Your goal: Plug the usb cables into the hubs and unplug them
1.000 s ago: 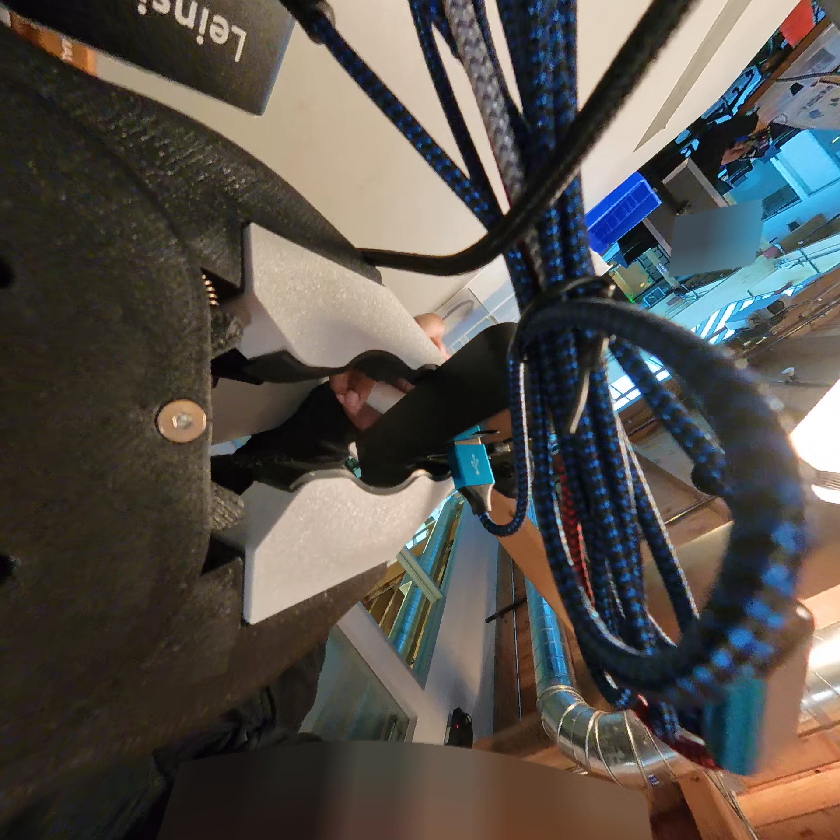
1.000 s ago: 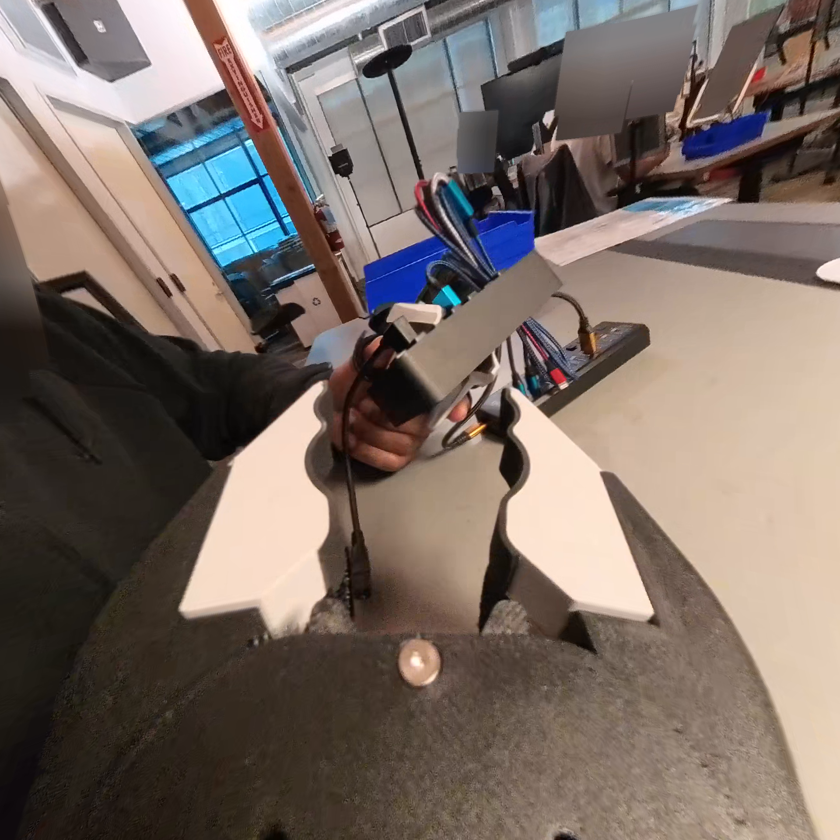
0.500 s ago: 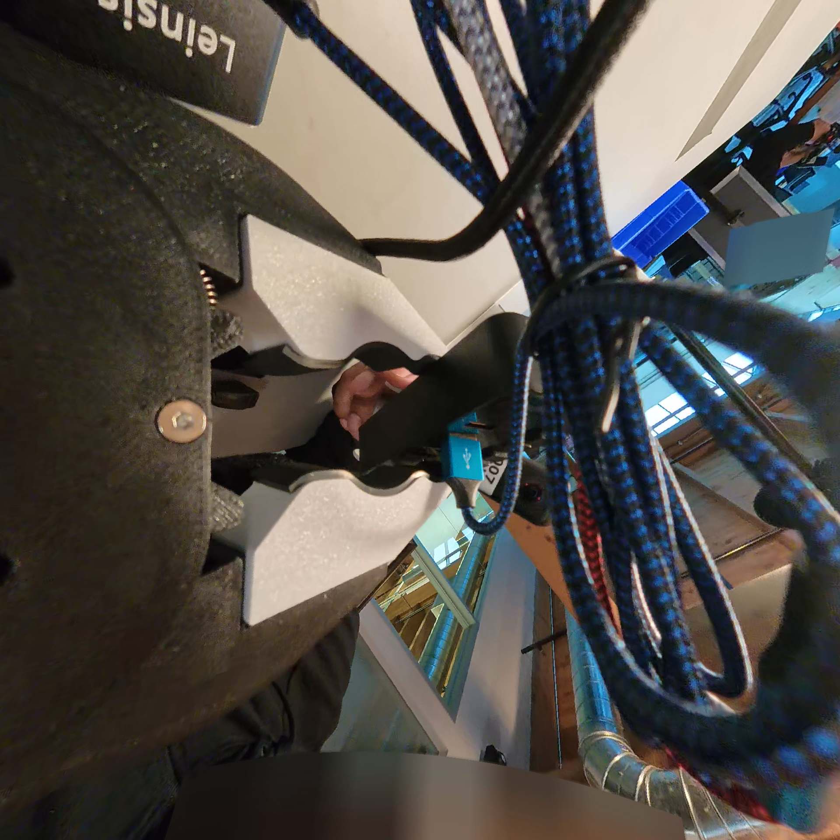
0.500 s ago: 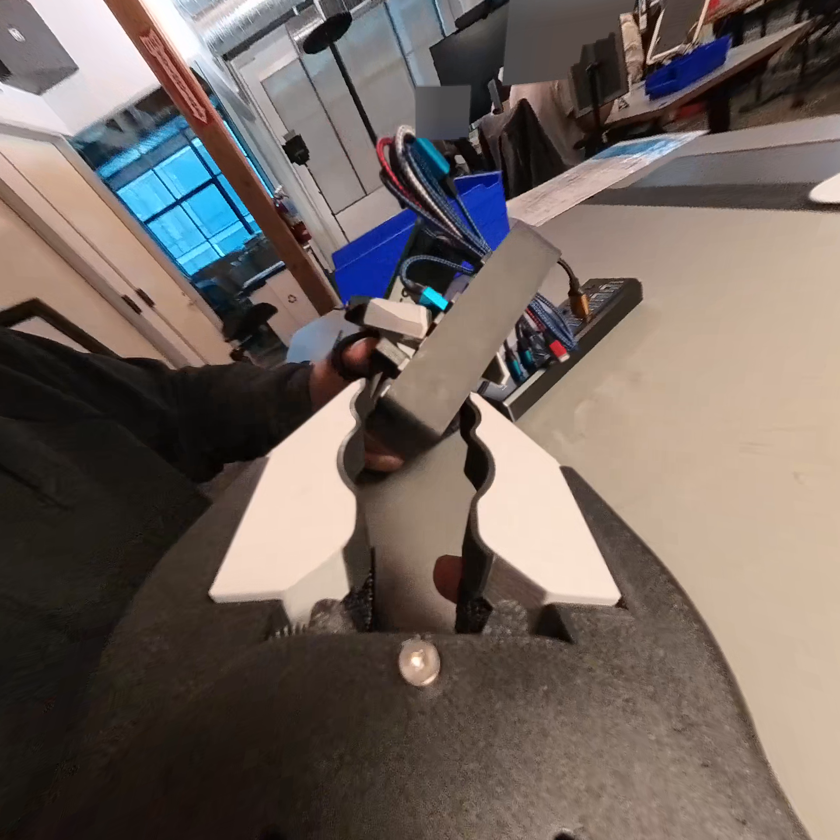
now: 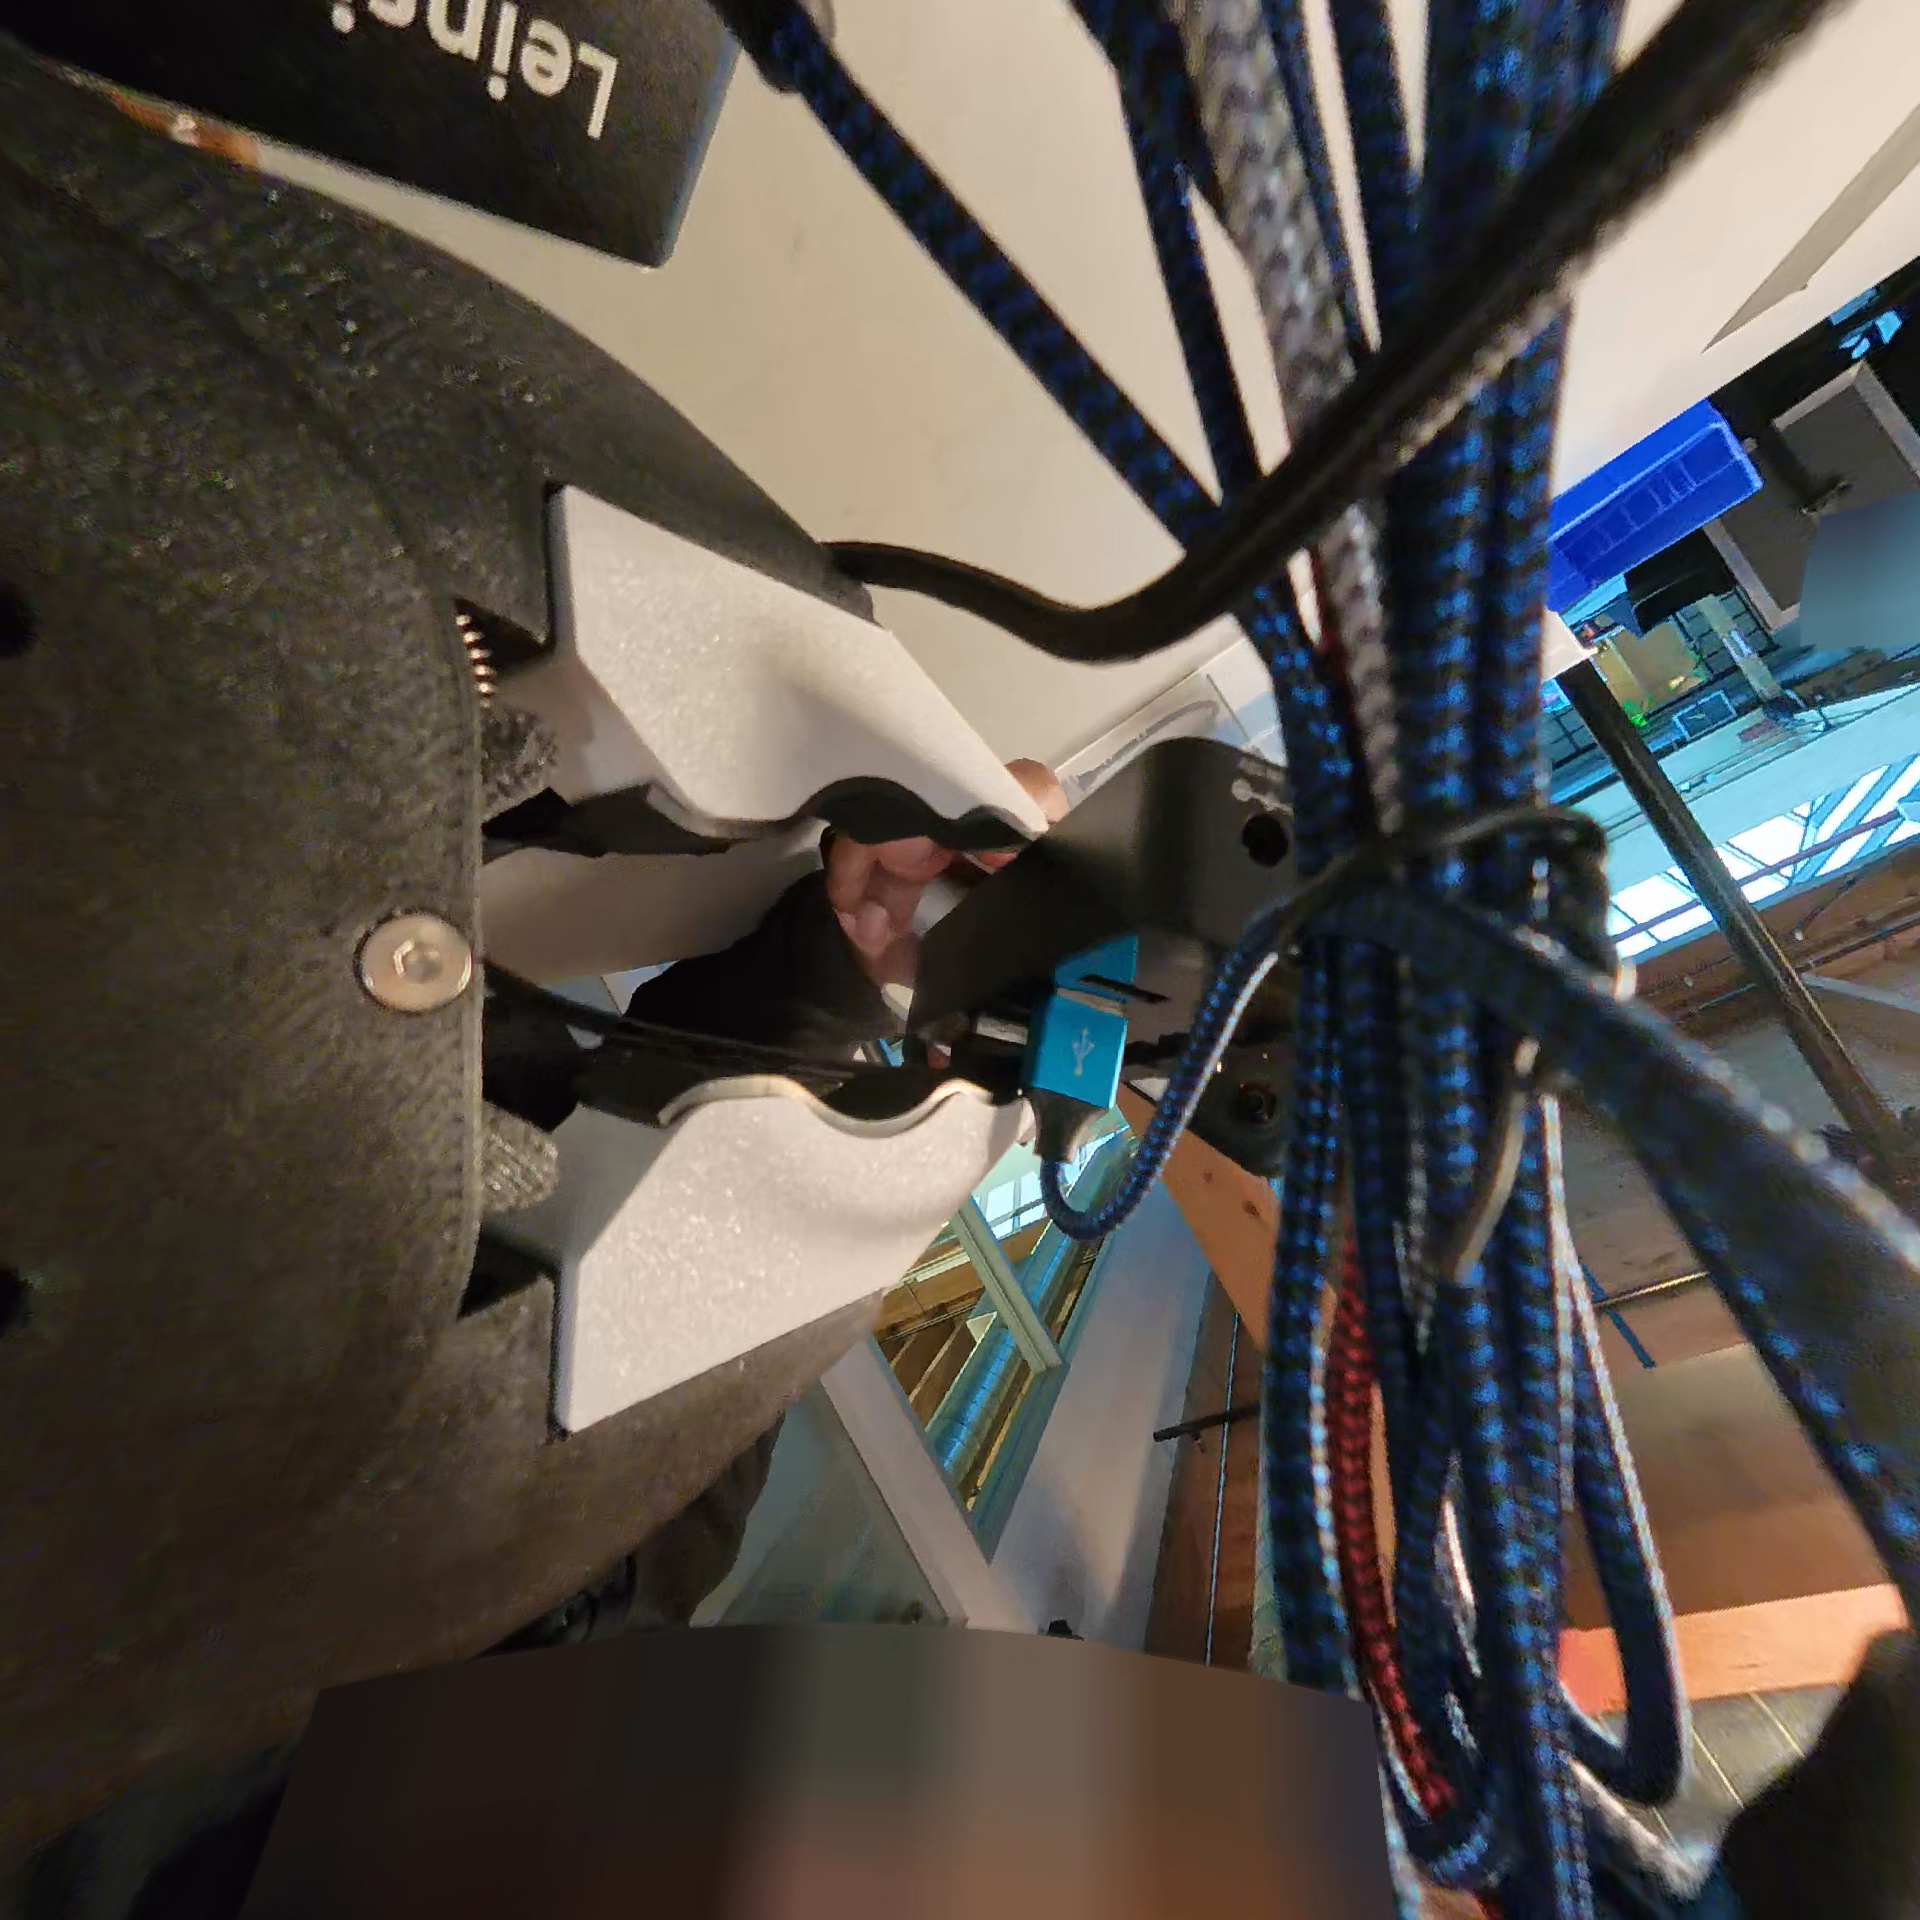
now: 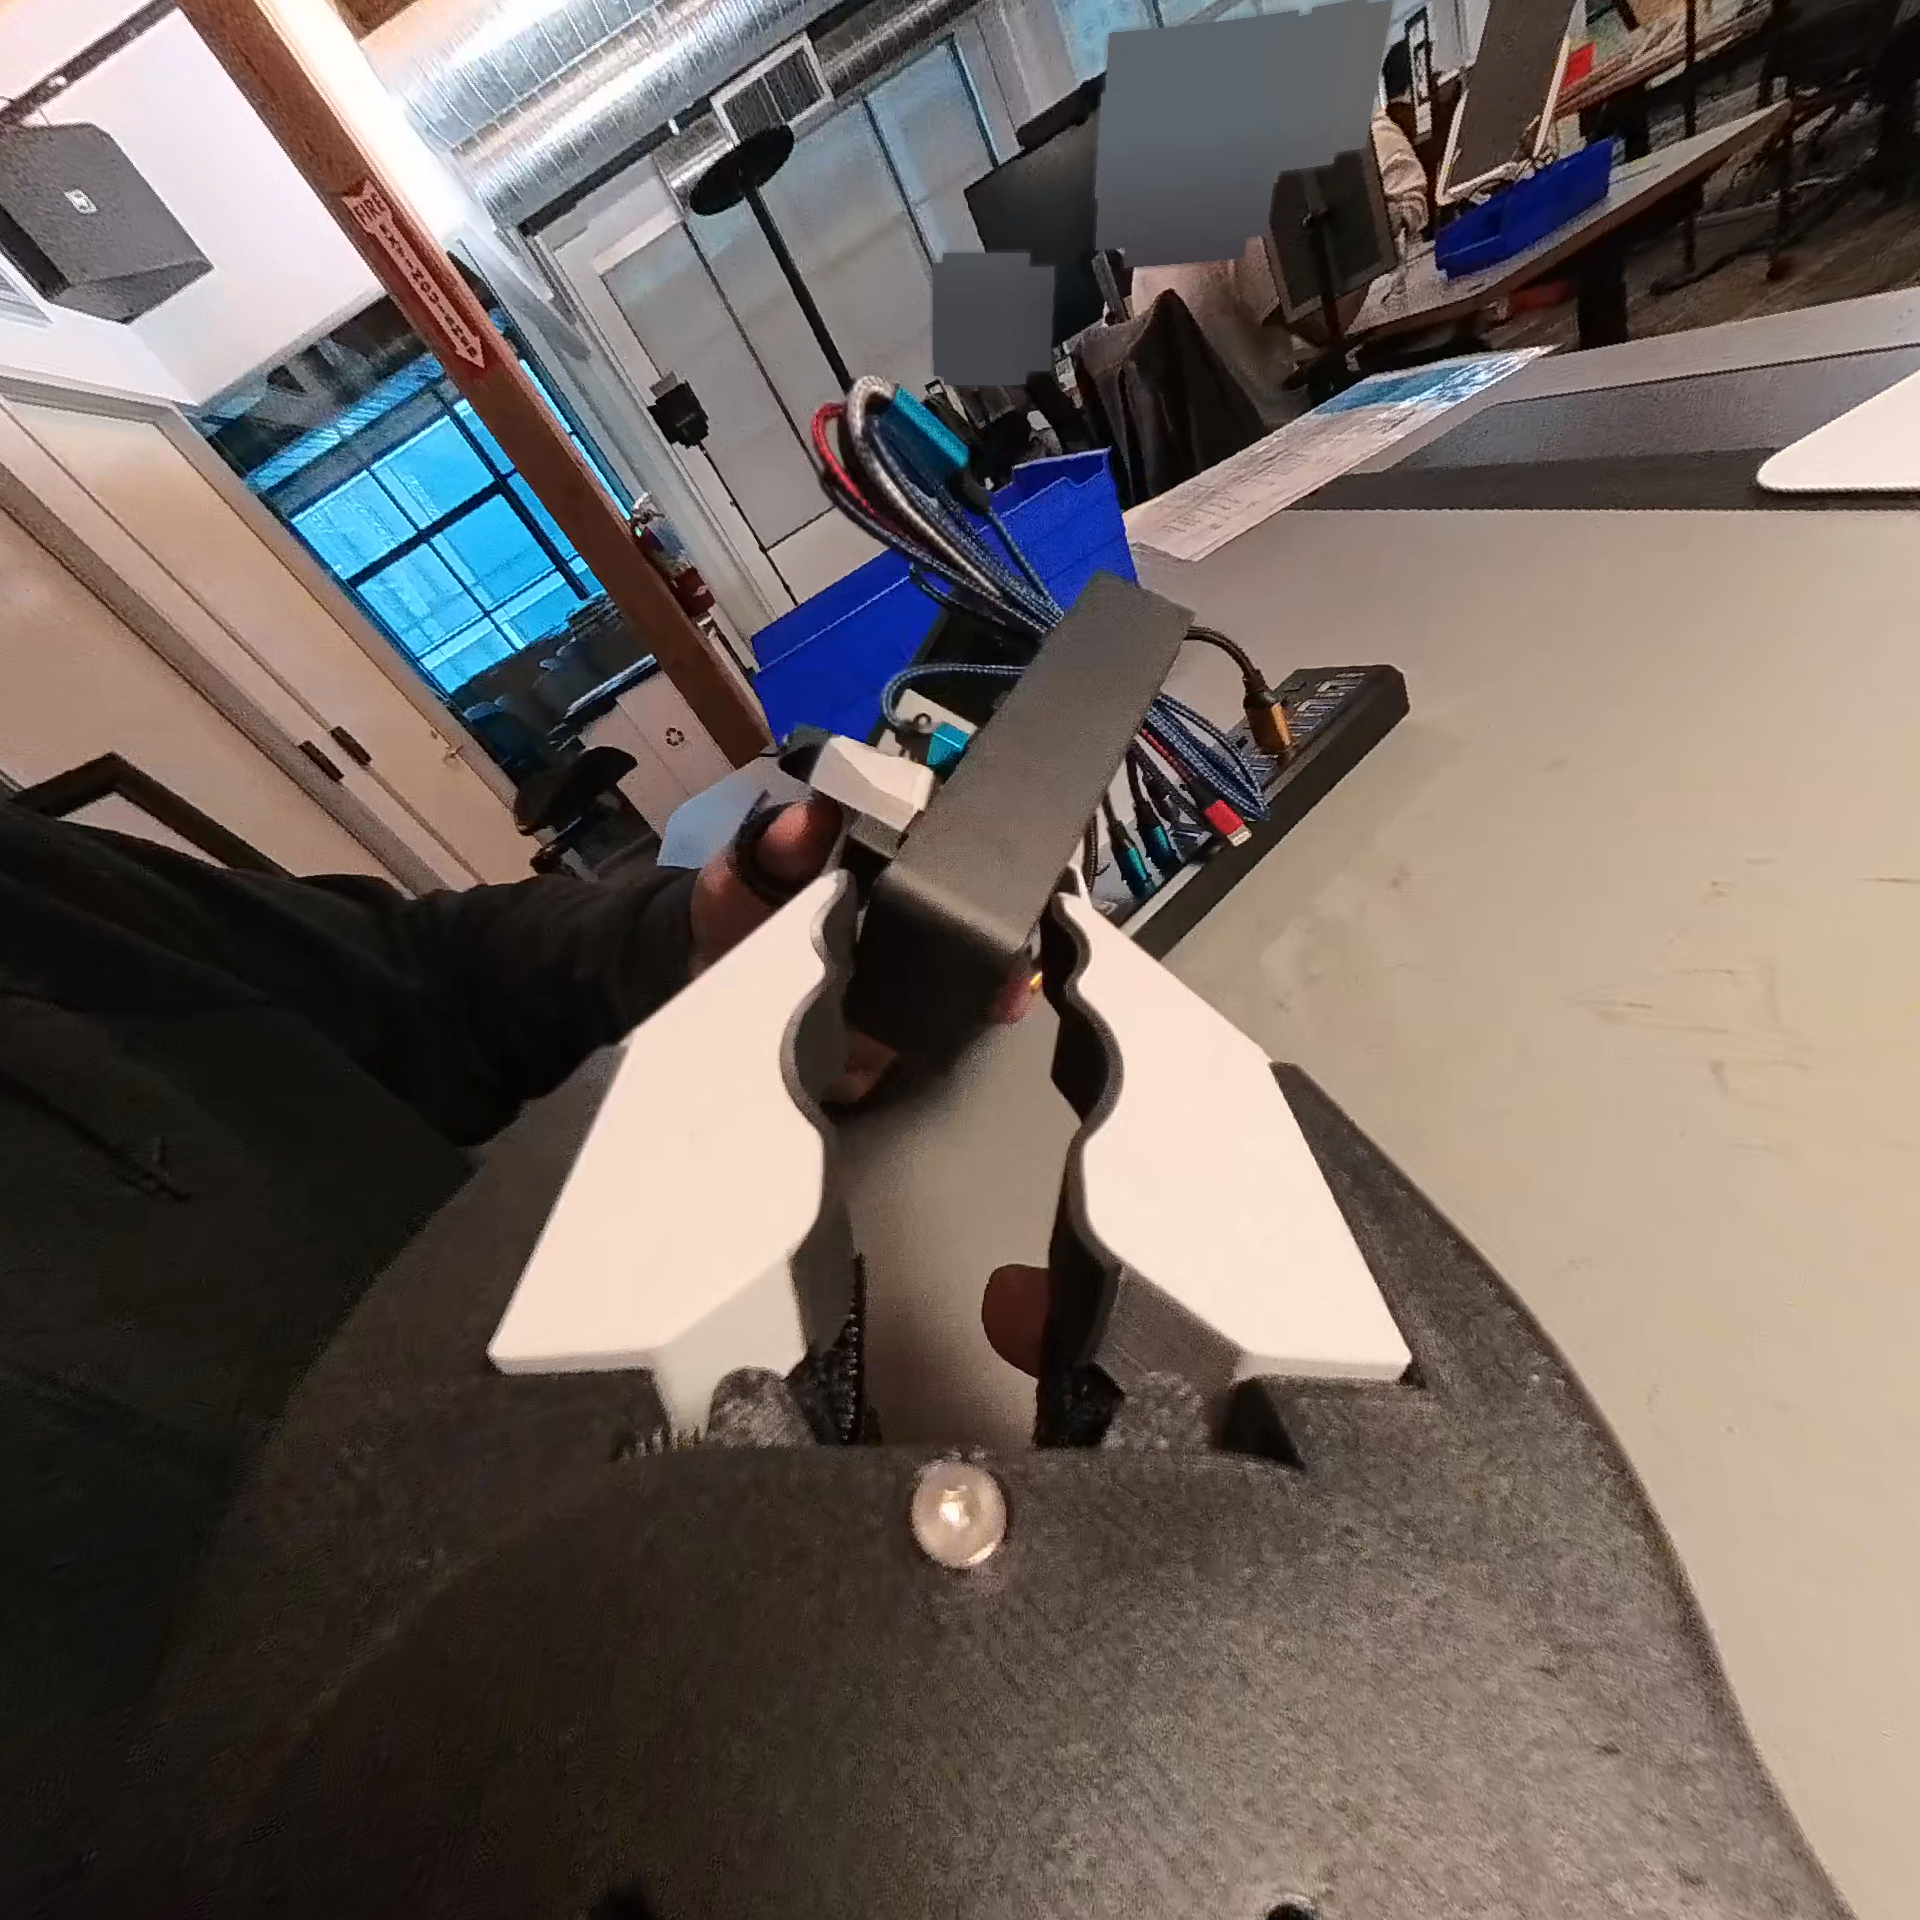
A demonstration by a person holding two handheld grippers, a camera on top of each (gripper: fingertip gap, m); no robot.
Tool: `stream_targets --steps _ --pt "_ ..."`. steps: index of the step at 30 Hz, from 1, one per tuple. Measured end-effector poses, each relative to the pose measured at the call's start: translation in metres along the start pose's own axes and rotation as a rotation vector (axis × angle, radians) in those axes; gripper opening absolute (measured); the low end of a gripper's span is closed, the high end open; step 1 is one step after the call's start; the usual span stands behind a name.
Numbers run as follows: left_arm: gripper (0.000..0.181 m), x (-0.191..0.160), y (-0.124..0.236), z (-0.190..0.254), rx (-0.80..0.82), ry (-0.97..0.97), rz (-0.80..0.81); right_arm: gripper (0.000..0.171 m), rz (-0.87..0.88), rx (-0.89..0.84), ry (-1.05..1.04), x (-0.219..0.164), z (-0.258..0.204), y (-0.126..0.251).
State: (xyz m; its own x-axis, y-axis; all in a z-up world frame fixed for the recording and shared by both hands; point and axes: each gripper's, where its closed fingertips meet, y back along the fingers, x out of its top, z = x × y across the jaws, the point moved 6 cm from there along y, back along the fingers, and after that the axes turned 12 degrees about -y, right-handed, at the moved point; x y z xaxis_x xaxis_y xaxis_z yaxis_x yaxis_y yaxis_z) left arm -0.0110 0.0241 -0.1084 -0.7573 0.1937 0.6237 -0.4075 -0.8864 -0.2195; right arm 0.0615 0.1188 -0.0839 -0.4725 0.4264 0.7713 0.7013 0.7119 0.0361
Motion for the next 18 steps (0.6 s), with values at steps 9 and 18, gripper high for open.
stream_targets --steps 9,18 --pt "0.042 0.003 0.005 -0.007 0.096 -0.004 -0.013 0.029 0.085 -0.172 0.109 0.018 0.012 0.017" --pt "0.039 -0.01 -0.005 0.007 0.382 -0.487 -0.218 0.026 0.114 -0.398 0.374 0.011 0.007 0.008"
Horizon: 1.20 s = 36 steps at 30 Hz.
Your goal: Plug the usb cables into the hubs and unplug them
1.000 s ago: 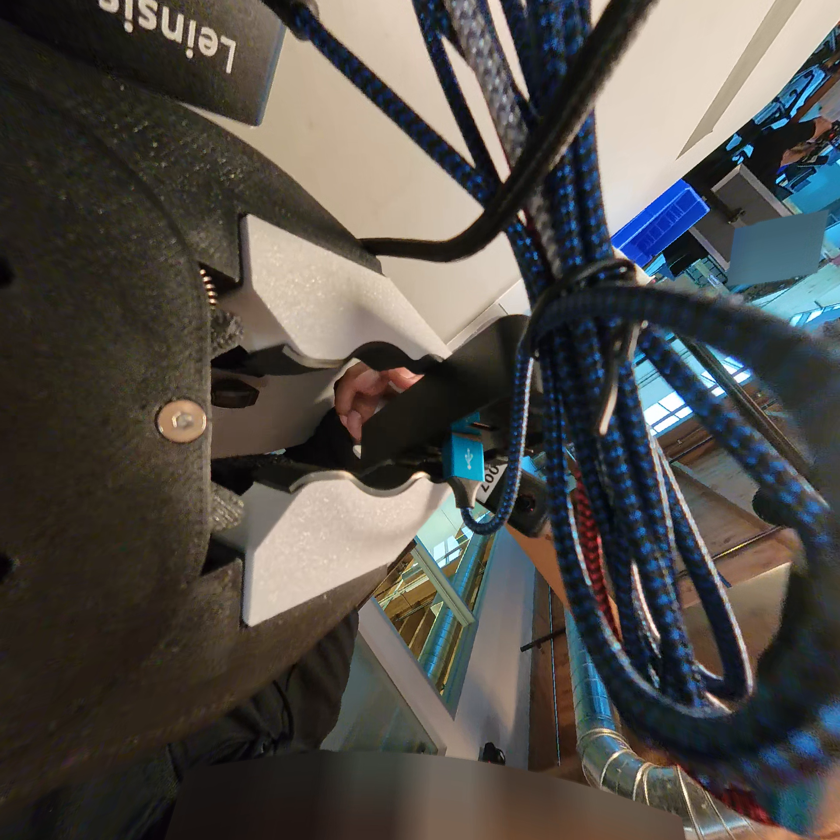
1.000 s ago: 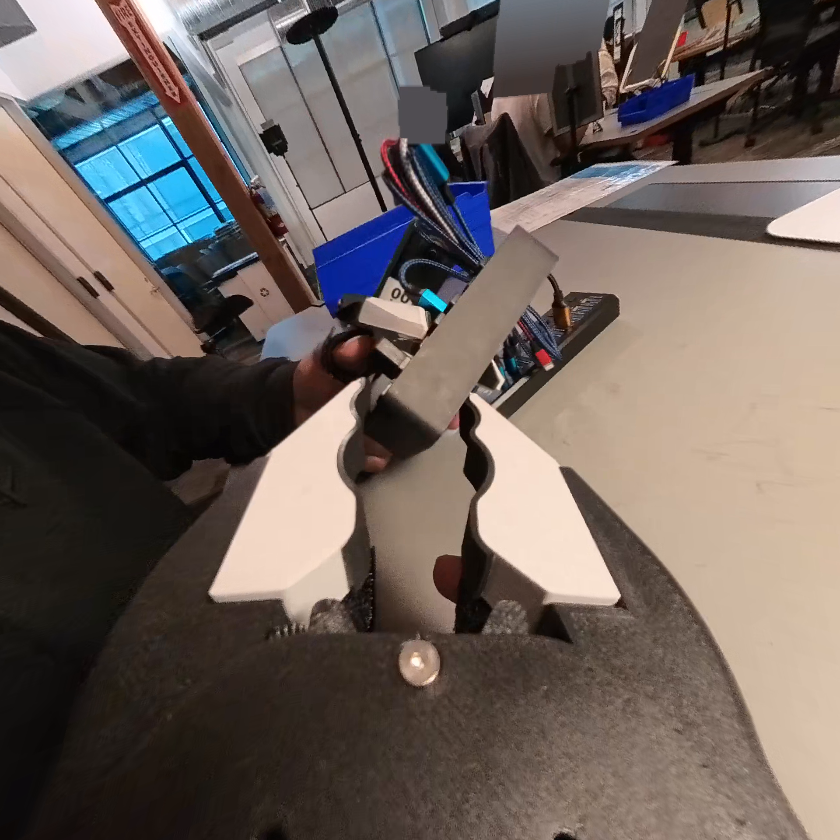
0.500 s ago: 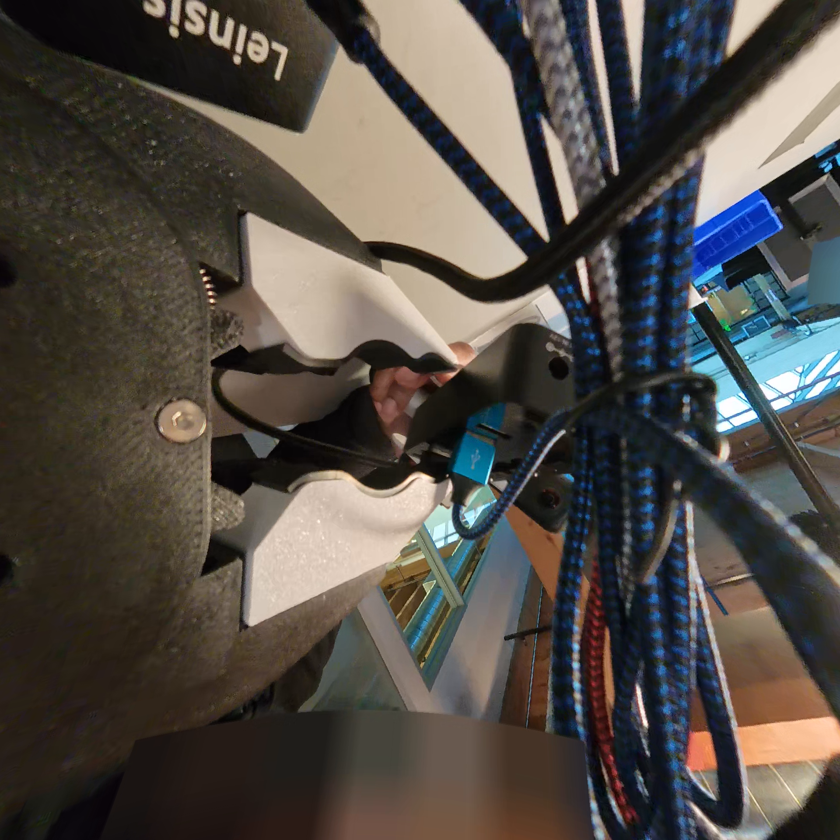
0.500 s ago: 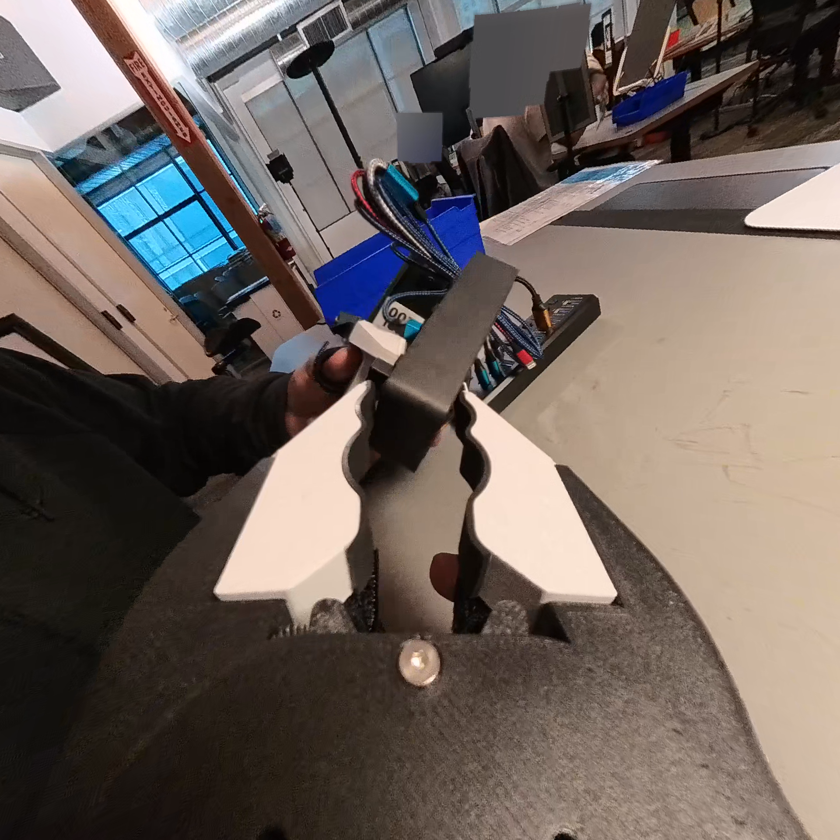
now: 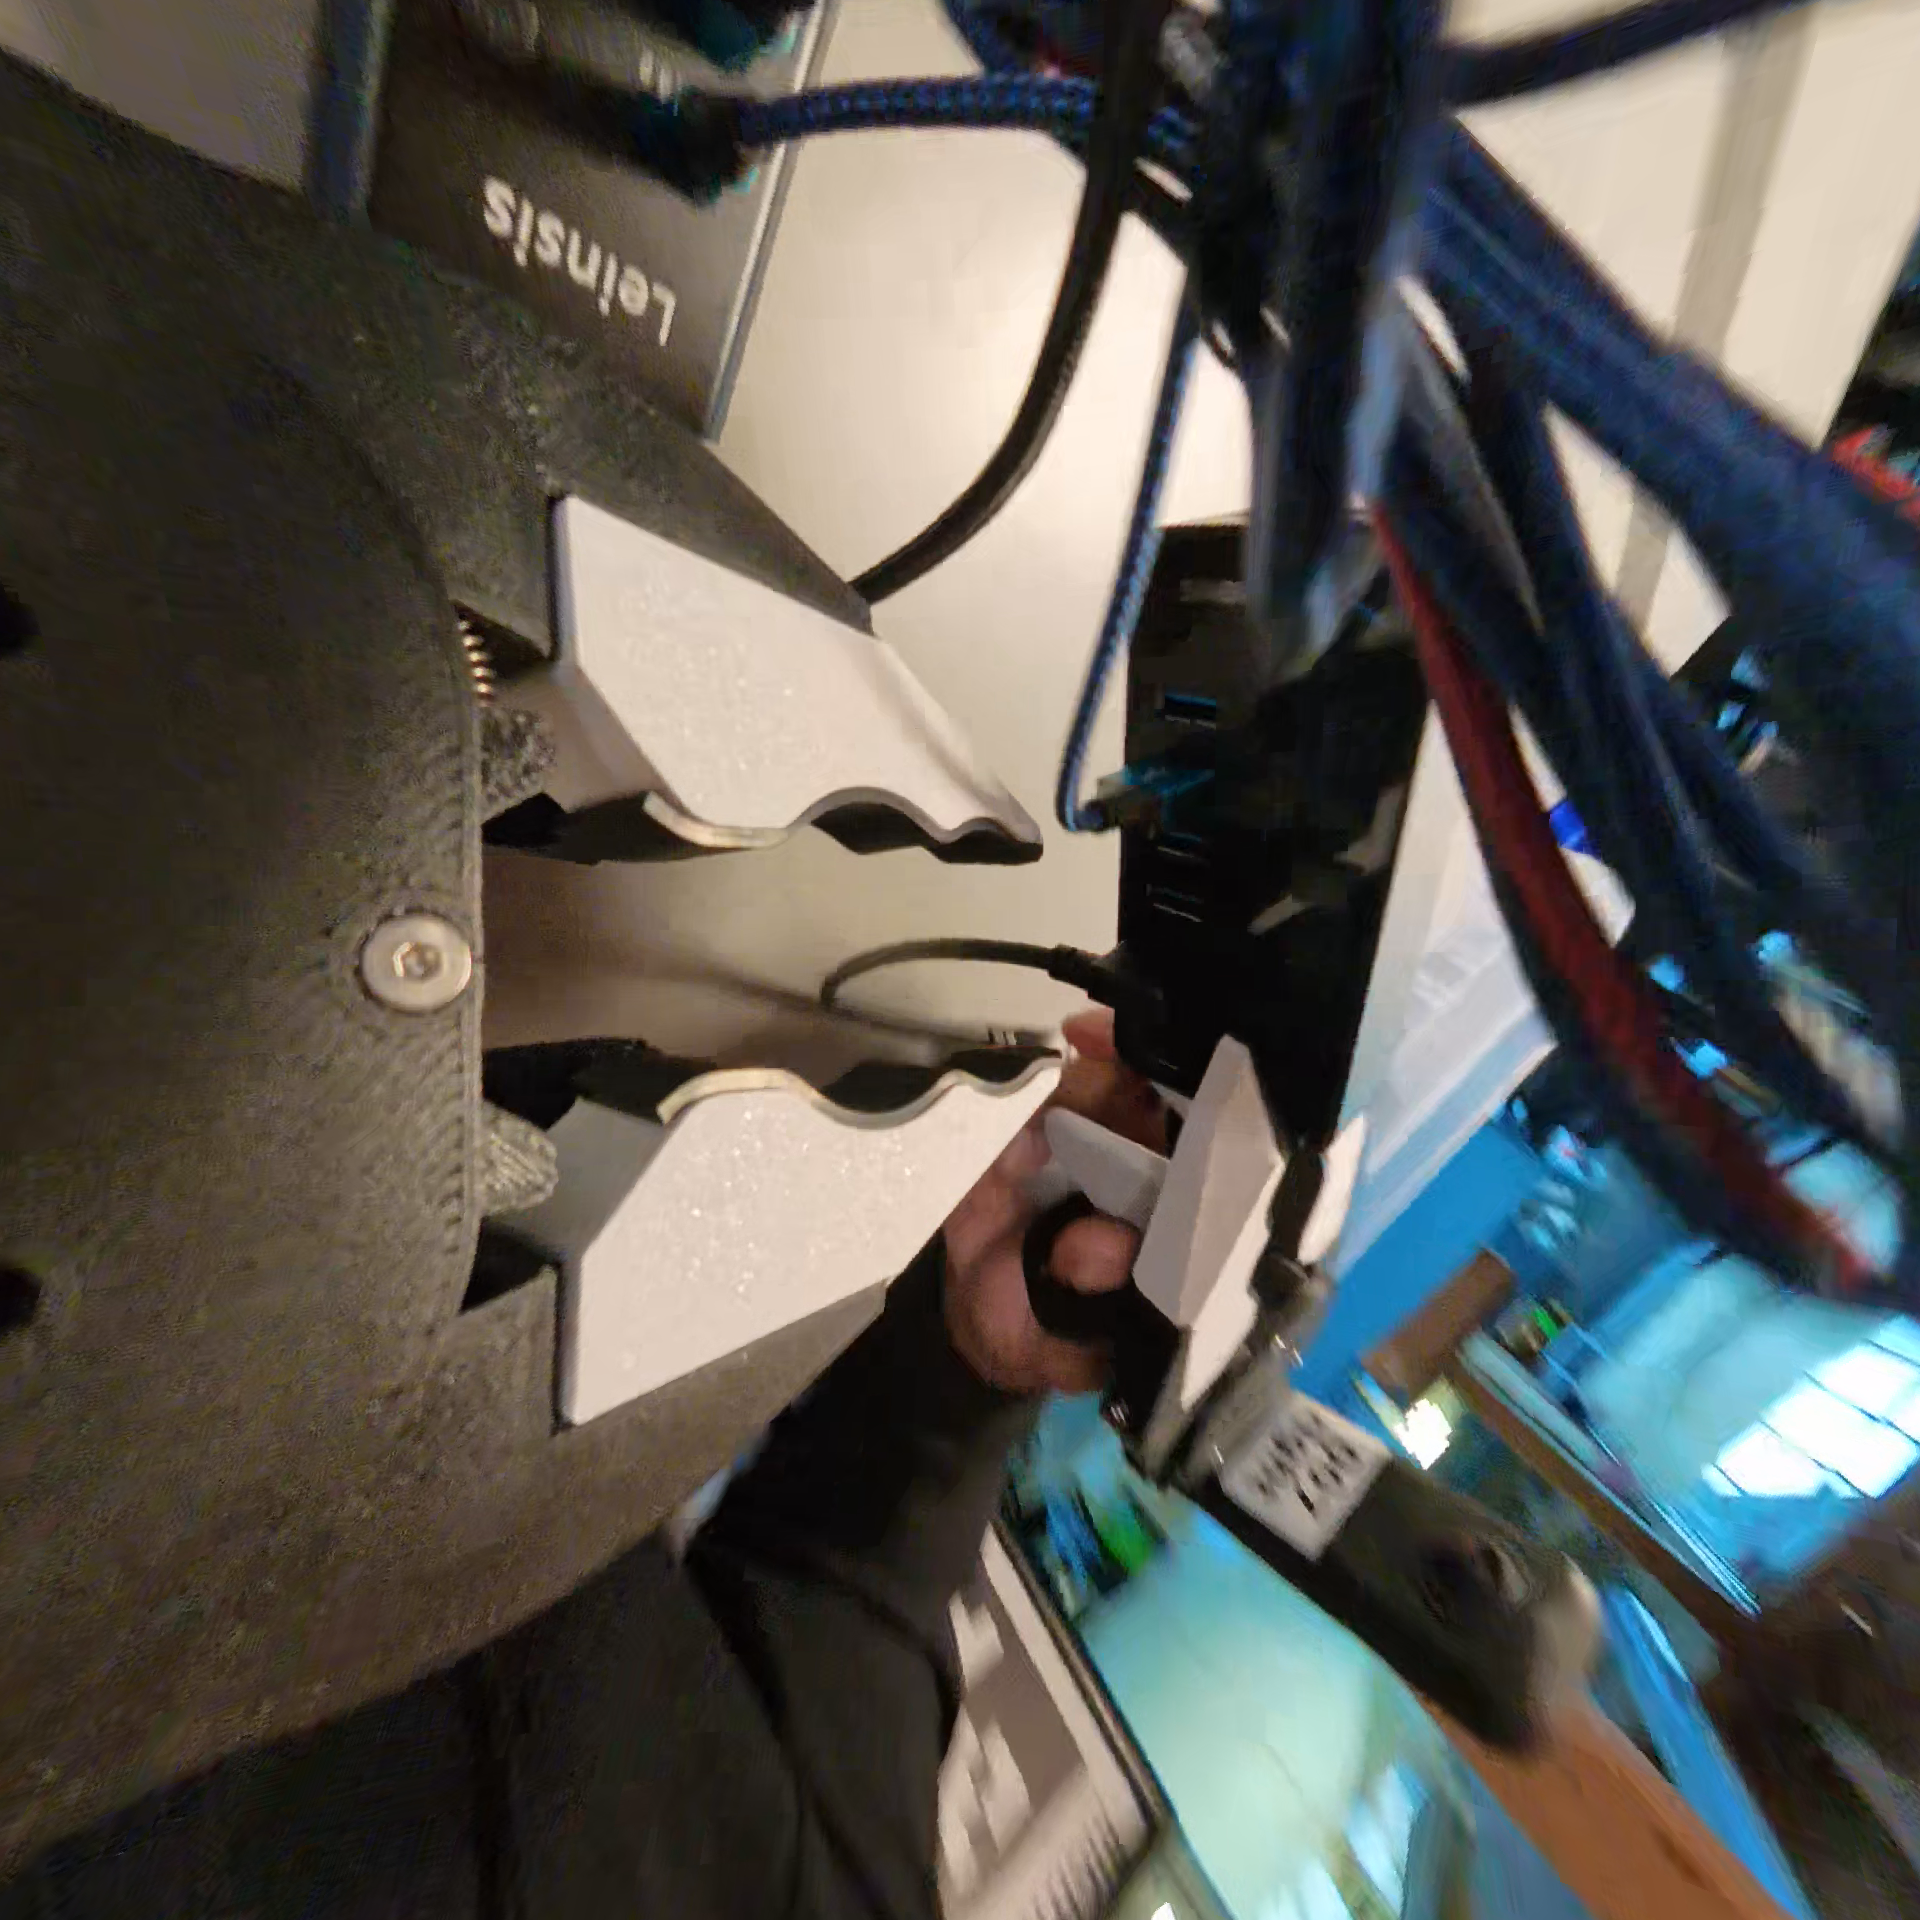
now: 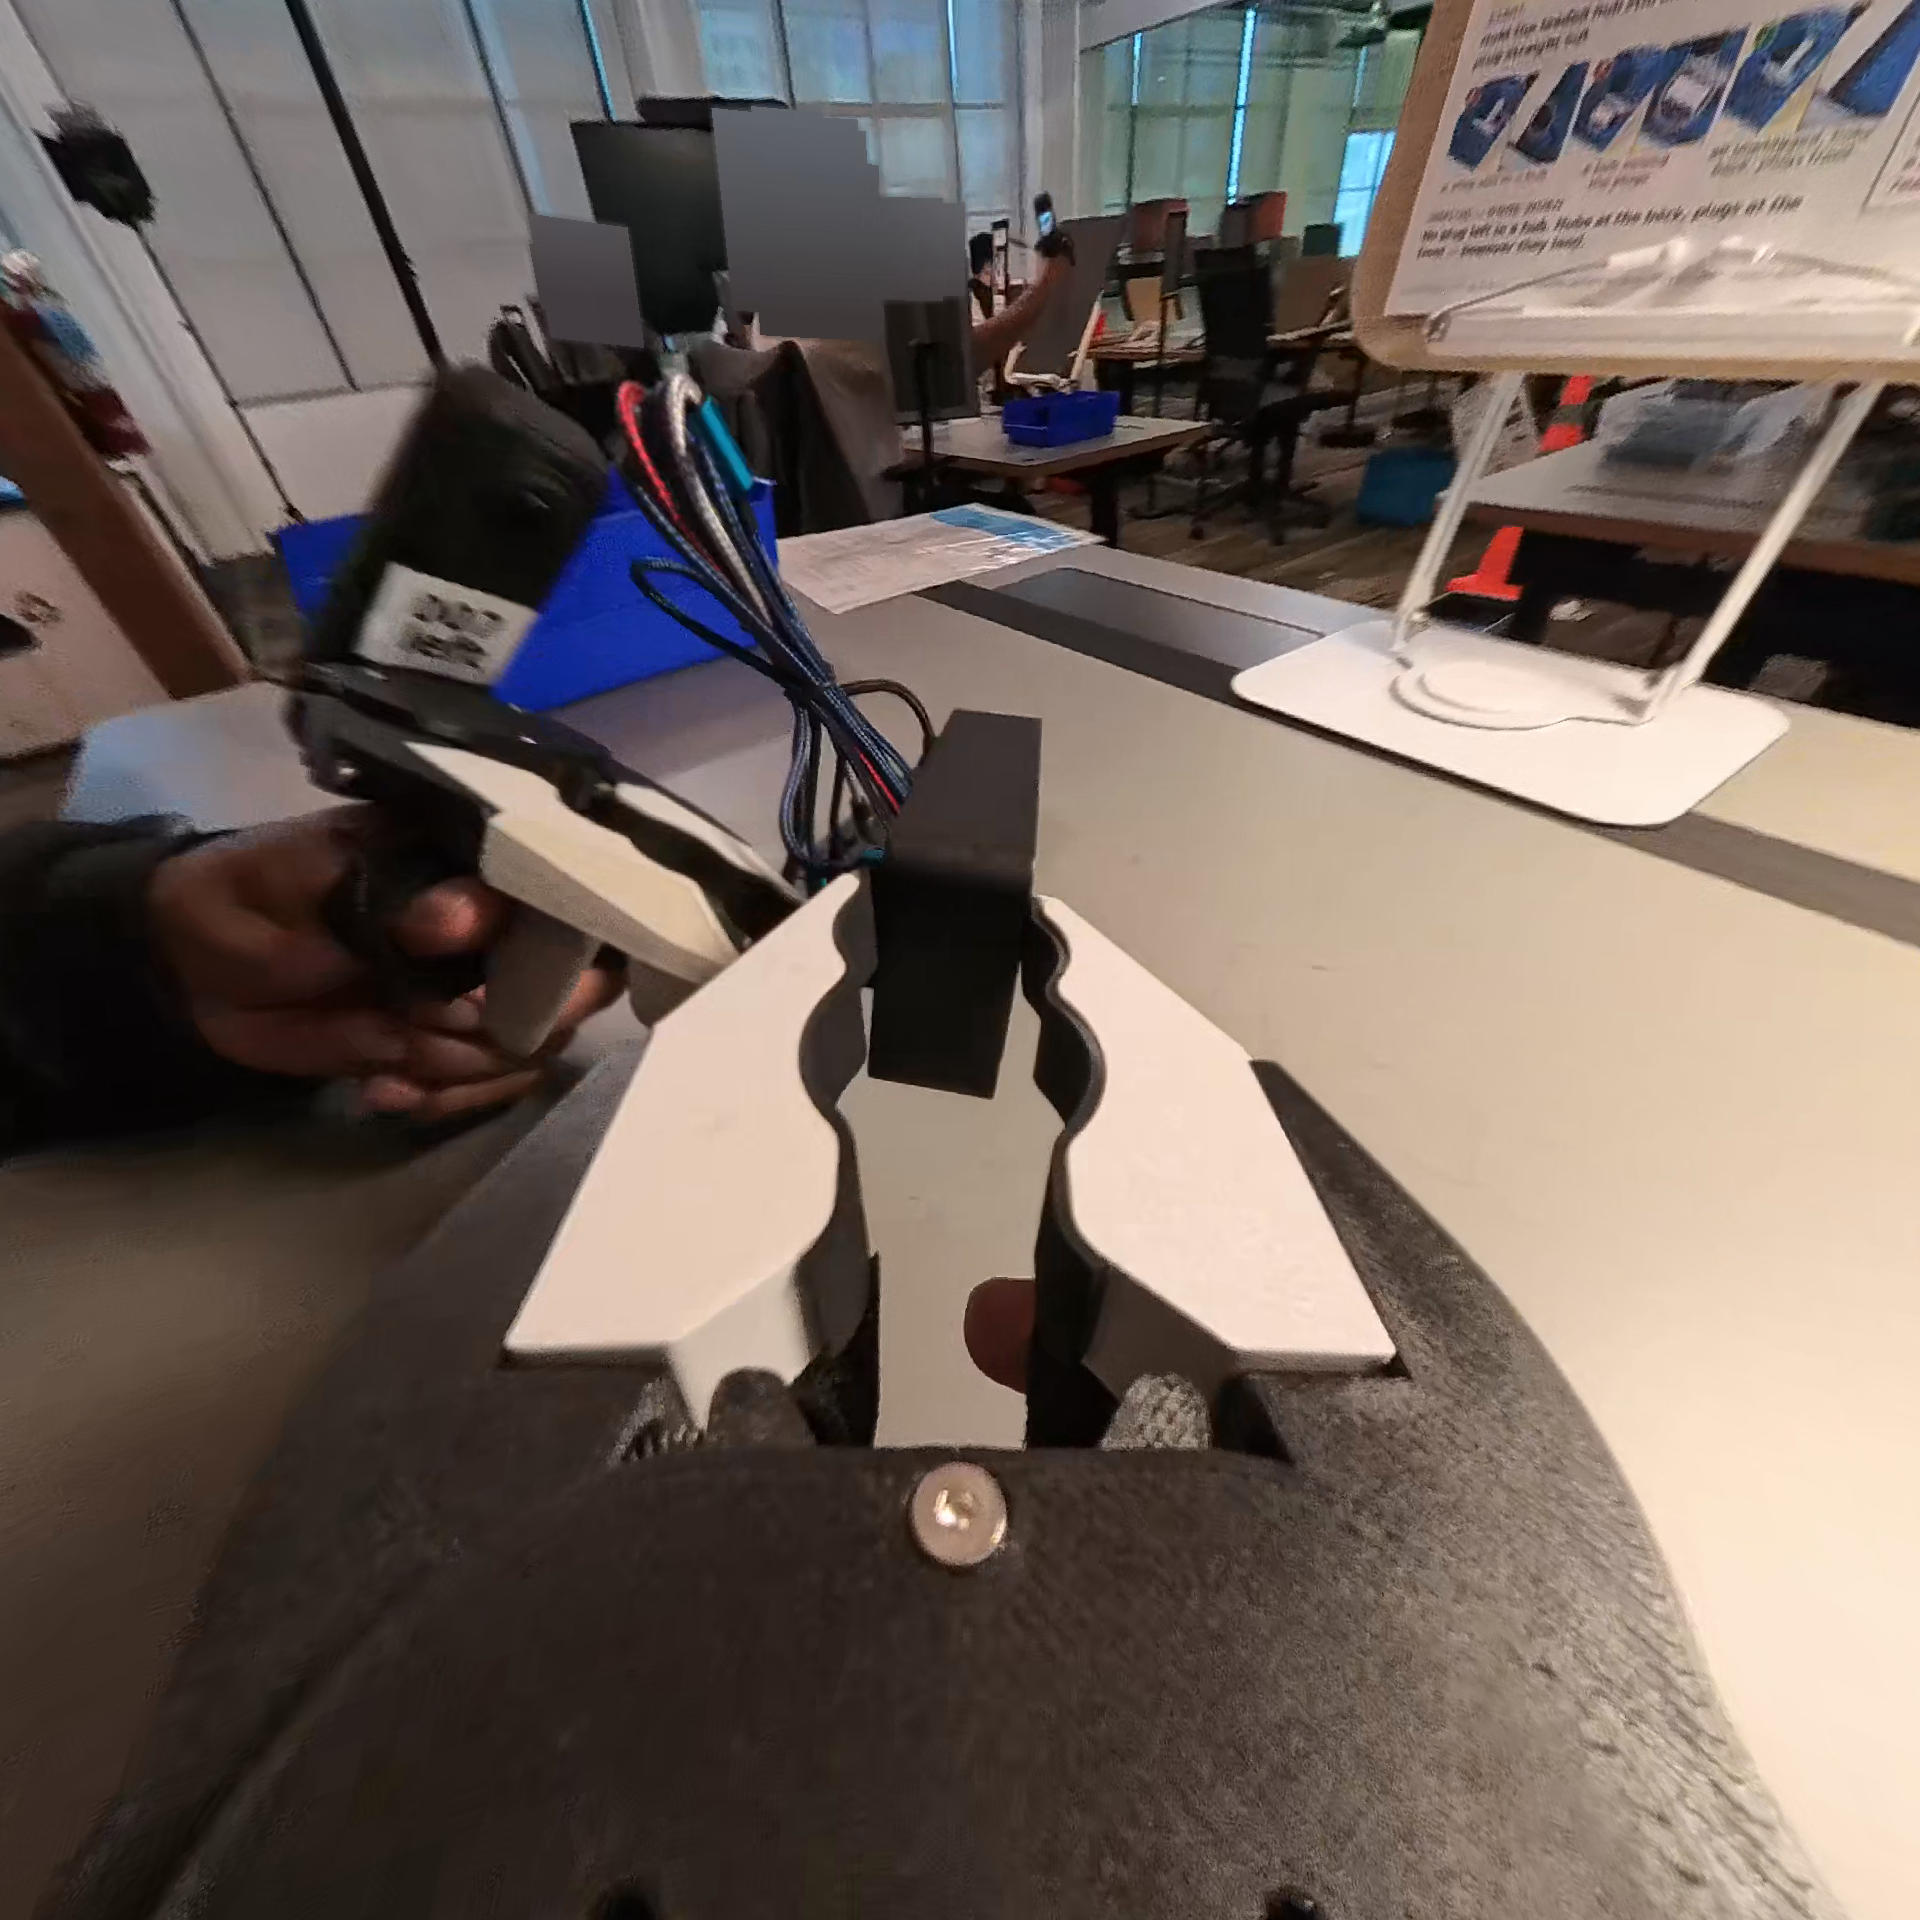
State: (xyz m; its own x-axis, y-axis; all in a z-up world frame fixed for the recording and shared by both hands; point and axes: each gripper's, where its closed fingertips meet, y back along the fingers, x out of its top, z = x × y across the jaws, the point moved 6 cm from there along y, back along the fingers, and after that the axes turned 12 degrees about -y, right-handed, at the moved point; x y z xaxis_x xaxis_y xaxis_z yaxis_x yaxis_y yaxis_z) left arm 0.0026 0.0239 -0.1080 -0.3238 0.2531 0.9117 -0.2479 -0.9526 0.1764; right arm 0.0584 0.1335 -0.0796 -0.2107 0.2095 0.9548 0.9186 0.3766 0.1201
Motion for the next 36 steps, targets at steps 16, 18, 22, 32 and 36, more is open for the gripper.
stream_targets --steps 16,18,22,32,36 --pt "0.022 -0.002 -0.006 0.019 0.306 -0.428 0.013 0.025 0.039 -0.021 0.061 -0.006 -0.022 -0.006" --pt "0.019 -0.003 -0.005 0.017 0.302 -0.424 -0.001 0.025 0.037 -0.019 0.078 -0.007 -0.023 -0.007" --pt "0.013 -0.004 -0.003 0.016 0.281 -0.461 -0.028 0.027 0.012 -0.018 0.138 -0.01 -0.024 -0.008" --pt "0.012 -0.003 0.0 0.012 0.229 -0.44 -0.06 0.065 -0.035 -0.008 0.66 -0.011 -0.02 0.008" --pt "0.012 -0.001 0.001 0.014 0.182 -0.429 -0.059 0.076 -0.022 0.017 0.878 -0.018 -0.021 0.016"
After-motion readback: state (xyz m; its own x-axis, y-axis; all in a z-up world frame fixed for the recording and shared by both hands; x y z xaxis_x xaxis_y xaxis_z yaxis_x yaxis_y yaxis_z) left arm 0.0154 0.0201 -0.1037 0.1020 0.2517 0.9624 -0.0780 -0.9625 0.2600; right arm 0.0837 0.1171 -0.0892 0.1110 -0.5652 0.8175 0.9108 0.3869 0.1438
